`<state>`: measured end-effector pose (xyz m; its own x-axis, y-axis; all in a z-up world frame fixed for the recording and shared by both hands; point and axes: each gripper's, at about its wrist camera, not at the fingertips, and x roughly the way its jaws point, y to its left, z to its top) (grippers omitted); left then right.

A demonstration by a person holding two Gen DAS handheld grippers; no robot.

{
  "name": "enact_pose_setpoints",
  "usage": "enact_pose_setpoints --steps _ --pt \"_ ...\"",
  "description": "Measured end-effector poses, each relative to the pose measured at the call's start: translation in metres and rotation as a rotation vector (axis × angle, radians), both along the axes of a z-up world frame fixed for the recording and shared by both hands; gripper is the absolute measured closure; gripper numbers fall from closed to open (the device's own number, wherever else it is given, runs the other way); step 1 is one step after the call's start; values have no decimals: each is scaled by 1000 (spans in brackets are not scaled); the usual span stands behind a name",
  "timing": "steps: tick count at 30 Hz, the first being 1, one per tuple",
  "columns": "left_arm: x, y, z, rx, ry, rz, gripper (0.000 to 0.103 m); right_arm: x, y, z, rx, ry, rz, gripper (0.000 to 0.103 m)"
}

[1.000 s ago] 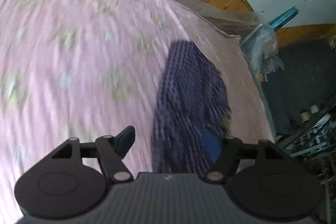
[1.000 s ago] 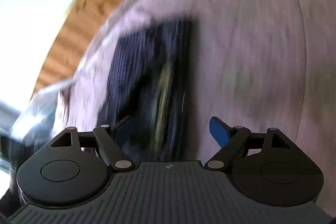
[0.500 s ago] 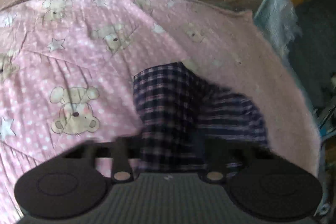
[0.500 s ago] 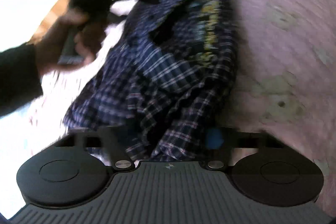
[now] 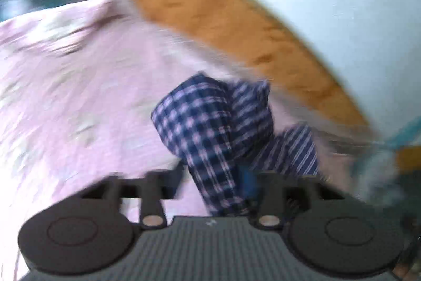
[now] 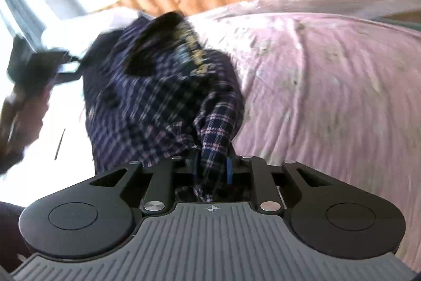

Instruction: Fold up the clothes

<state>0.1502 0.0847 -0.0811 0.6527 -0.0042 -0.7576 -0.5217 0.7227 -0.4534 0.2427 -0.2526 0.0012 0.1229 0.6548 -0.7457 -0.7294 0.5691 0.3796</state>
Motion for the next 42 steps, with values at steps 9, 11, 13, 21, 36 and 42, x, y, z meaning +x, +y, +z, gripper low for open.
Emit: enact_pose_setpoints --steps 9,11,13,21,36,42 --pt "-56 14 -71 85 171 48 52 32 3 -95 28 45 -528 45" --pt "-37 17 -56 183 107 -12 39 3 -6 -95 92 41 -534 42" --pt "-1 15 -51 280 65 -98 33 -11 1 -99 73 18 -481 42" --pt "147 4 -95 440 140 -455 32 -3 28 -110 -13 -40 -381 43" --pt "177 35 -86 320 82 -568 26 32 13 -96 -11 -14 -412 25" --pt "218 13 -114 280 101 -695 81 91 57 -121 -77 45 -286 95"
